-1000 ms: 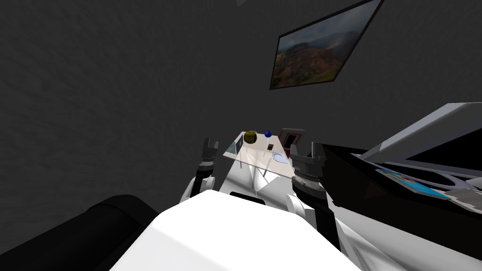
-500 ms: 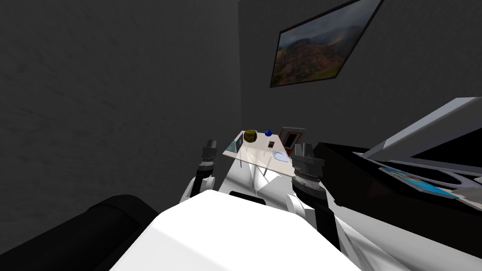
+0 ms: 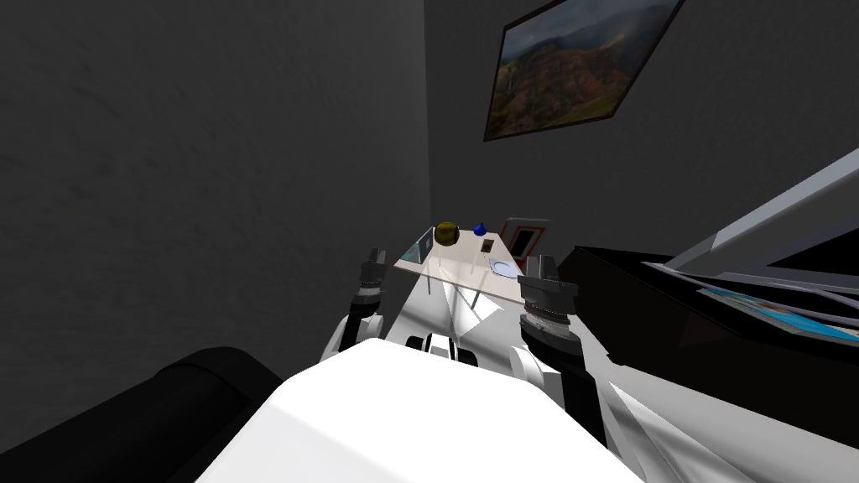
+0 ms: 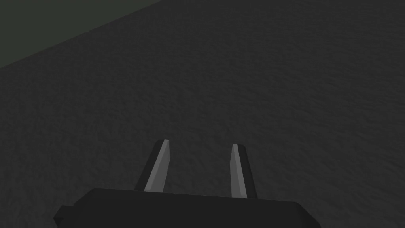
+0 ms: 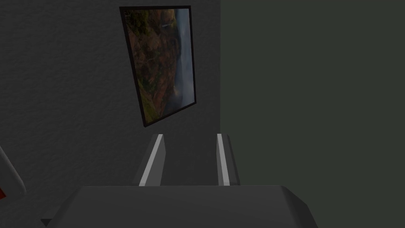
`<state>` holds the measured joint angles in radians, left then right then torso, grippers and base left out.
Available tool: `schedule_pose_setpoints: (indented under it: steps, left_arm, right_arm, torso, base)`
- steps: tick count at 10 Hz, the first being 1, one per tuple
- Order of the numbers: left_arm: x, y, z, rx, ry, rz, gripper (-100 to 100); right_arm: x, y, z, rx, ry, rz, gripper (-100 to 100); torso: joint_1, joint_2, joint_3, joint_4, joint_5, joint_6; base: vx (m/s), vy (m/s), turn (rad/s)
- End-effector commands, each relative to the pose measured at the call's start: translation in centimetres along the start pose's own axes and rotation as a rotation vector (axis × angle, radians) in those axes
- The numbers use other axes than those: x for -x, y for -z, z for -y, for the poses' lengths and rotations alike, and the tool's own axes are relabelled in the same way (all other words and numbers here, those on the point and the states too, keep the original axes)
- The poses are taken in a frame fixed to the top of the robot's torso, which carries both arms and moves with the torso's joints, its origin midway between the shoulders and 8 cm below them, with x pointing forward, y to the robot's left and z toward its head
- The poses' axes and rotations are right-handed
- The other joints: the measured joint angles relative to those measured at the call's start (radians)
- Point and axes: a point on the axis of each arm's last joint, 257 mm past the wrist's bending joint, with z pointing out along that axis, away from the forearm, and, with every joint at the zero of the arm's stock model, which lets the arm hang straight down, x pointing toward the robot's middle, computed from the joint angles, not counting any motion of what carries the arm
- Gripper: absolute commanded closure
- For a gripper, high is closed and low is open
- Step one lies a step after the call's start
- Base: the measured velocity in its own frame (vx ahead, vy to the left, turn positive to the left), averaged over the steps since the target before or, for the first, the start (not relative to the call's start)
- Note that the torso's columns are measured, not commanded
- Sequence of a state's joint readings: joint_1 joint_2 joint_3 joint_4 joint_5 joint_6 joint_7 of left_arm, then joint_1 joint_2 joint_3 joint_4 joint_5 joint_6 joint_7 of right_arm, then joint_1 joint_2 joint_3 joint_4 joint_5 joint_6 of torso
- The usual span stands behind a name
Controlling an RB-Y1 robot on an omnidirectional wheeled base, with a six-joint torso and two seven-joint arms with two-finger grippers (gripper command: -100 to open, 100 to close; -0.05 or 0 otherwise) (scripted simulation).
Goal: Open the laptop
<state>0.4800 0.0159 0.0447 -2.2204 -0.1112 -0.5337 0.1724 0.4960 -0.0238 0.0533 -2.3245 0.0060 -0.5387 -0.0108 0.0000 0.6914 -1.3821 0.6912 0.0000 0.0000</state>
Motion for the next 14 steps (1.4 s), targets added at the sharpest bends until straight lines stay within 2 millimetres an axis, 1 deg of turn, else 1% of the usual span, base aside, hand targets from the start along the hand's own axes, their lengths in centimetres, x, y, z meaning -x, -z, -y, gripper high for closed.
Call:
schedule_pose_setpoints:
  steps: [1,2,6,14]
  left_arm:
    - [-0.4,-0.1,-0.9,0.031,-0.033,-0.047,-100]
    - [-0.4,-0.1,-1.7,0.06,-0.055,-0.068,-100]
    - [-0.2,-0.2,-4.0,0.134,-0.102,-0.088,-100]
    - [1.1,0.1,-8.5,0.284,-0.185,-0.084,-100]
  right_arm:
    - [0.0,0.0,0.0,-0.001,0.0,0.0,0]
    - [0.0,0.0,0.0,-0.001,0.0,0.0,0]
    - [0.0,0.0,0.0,-0.001,0.0,0.0,0]
    - [0.0,0.0,0.0,-0.001,0.0,0.0,0]
  torso:
    - [0.0,0.033,-0.069,0.033,0.0,0.0]
    - [0.0,0.042,-0.089,0.042,0.0,0.0]
    - [0.0,0.047,-0.093,0.047,0.0,0.0]
    - [0.0,0.047,-0.094,0.047,0.0,0.0]
  base:
    - [0.033,-0.005,-0.038]
    - [0.059,-0.015,-0.07]
    - [0.061,-0.018,-0.046]
    - [0.054,-0.016,-0.048]
